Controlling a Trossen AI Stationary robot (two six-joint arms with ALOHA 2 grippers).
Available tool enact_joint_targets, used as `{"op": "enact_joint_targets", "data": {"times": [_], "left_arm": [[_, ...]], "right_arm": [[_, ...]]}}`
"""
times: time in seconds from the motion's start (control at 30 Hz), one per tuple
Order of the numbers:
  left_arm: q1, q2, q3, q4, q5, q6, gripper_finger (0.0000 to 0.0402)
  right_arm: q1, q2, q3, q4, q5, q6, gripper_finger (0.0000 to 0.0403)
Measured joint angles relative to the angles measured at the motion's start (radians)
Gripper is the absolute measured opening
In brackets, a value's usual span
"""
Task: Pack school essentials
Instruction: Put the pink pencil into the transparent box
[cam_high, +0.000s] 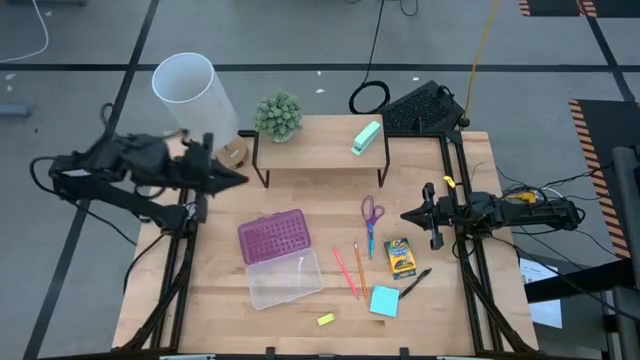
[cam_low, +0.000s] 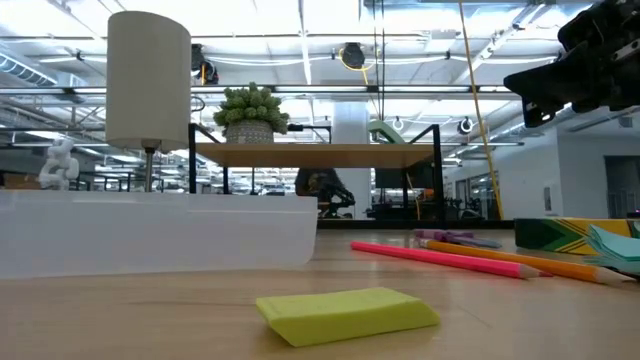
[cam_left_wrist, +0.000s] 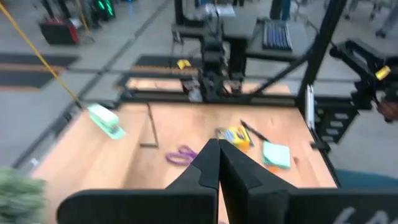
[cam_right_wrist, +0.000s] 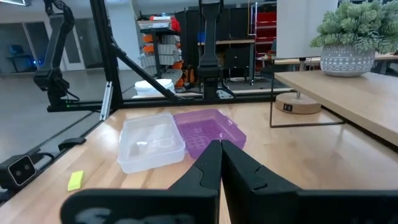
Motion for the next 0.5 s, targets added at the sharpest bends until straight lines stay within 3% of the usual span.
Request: {"op": "enact_joint_targets", "data": {"times": [0.23,0.5], "left_arm": [[-0.060,0.076,-0.070,0.035,-0.057,0.002,0.0017],[-0.072,0.106,-0.239,0.303,-0.109,0.119,0.0019]], "right_arm": [[0.000,0.000,0.000,0.000,0.000,0.088,0.0000],[0.000,0.008,0.040,-0.023,0.045,0.159,0.0000]]}}
